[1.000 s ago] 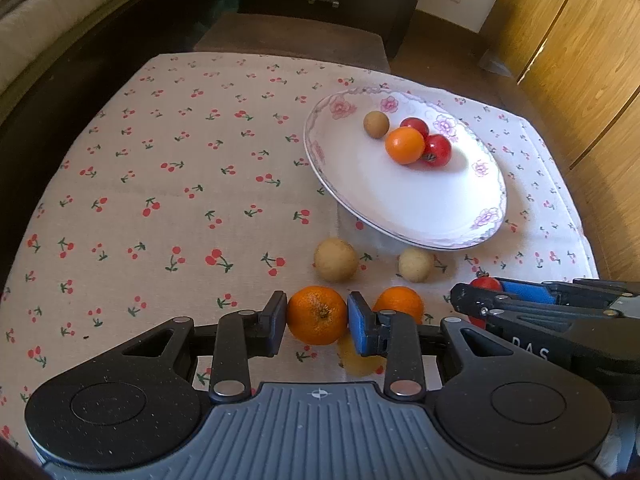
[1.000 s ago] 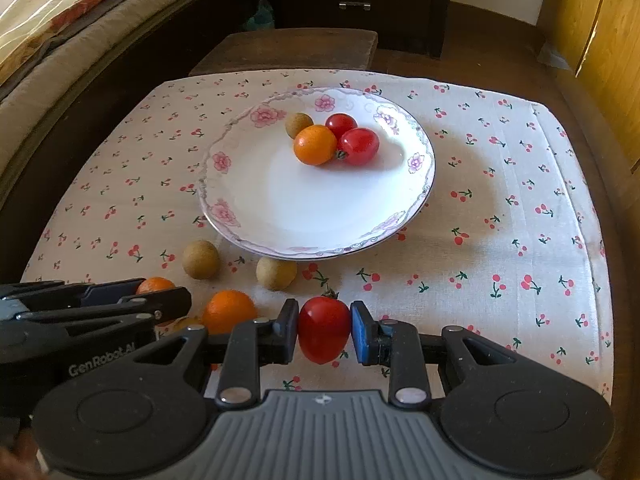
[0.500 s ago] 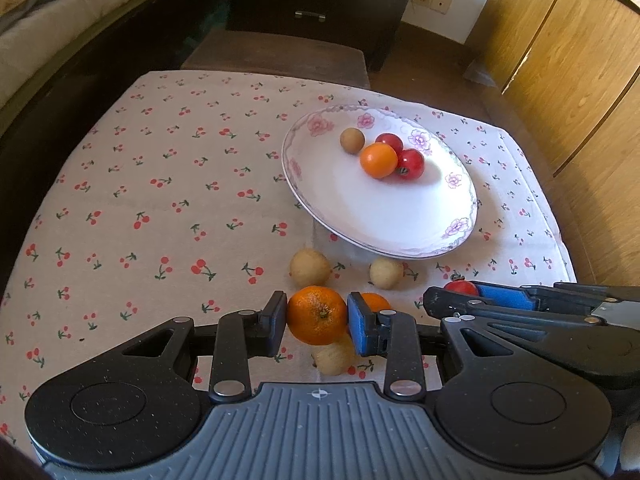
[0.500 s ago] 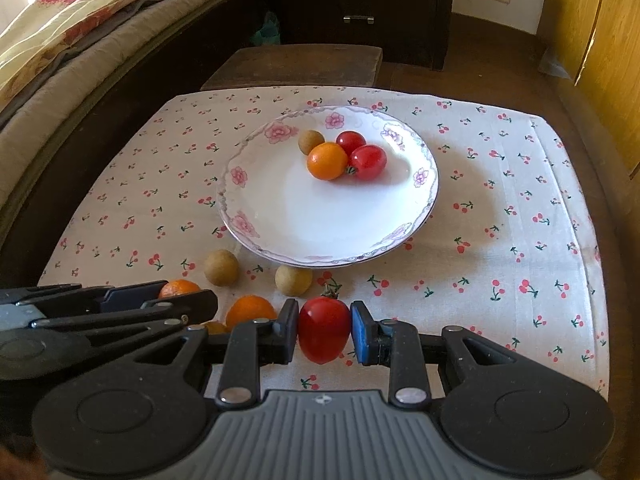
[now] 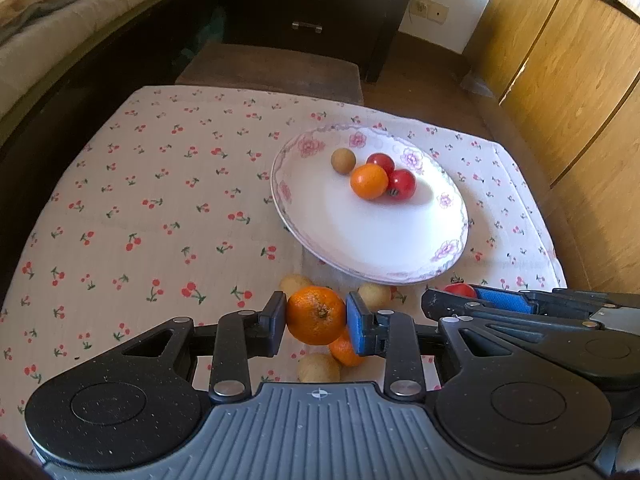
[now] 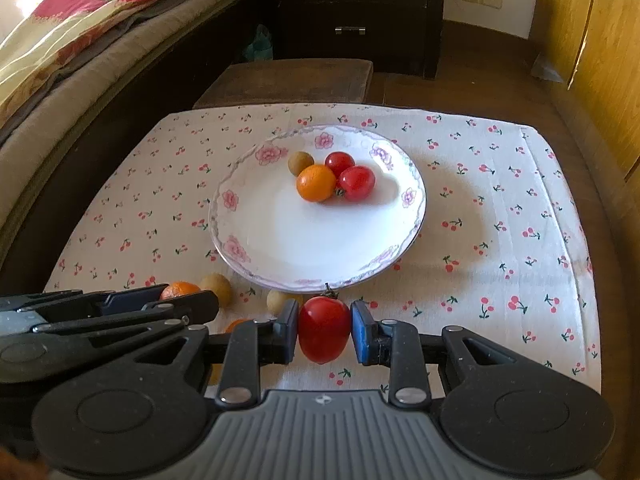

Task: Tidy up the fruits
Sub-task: 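Lift both held fruits off the cloth and carry them toward the white bowl, then lower both fruits into the bowl and open both tools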

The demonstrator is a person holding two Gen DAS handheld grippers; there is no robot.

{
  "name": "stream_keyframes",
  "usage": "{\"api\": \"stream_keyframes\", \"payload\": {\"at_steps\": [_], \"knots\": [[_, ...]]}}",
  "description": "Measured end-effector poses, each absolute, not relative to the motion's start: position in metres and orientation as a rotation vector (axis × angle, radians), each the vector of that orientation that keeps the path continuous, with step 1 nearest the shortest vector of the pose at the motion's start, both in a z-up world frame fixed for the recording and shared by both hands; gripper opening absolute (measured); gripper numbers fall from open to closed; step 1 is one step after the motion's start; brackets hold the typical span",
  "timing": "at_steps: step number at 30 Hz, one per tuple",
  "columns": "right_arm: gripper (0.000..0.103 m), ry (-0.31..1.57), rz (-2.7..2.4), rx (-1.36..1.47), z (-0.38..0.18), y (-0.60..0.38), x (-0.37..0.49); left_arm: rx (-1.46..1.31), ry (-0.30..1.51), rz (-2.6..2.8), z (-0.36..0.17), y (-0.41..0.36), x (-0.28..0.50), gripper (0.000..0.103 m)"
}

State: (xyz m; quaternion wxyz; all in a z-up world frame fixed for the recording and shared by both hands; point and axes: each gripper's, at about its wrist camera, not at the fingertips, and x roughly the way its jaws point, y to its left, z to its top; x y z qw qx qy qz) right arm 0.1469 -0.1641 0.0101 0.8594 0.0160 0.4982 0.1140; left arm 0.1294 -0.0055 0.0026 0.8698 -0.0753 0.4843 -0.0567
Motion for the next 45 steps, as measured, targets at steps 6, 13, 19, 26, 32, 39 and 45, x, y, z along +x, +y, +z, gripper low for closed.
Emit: {"api": "stream_keyframes", "payload": {"at_steps": [6, 13, 19, 26, 32, 39, 45], "knots": [[0.030, 1.037, 0.234, 0.038, 0.012, -0.167, 0.151, -0.162, 1.007, -0.121, 0.005, -0.007, 0.134, 0.039], [0.030, 1.025, 0.224, 0.054, 0.015, -0.174, 0.159, -0.149, 0.992, -0.132, 0.010, -0.014, 0.143, 0.039], [0.030, 1.018, 0.215, 0.066, 0.015, -0.176, 0.169, -0.137, 0.983, -0.132, 0.011, -0.018, 0.153, 0.039], [0.030, 1.015, 0.205, 0.067, 0.014, -0.180, 0.182, -0.133, 0.978, -0.135, 0.008, -0.023, 0.167, 0.039], [0.030, 1.022, 0.202, 0.071, 0.008, -0.183, 0.191, -0.135, 0.982, -0.130, 0.004, -0.025, 0.175, 0.039], [0.030, 1.026, 0.202, 0.068, 0.002, -0.182, 0.198, -0.138, 0.988, -0.124, -0.001, -0.025, 0.180, 0.039], [0.030, 1.031, 0.204, 0.066, -0.001, -0.181, 0.202, -0.128, 0.990, -0.116, -0.004, -0.026, 0.184, 0.039]]}}
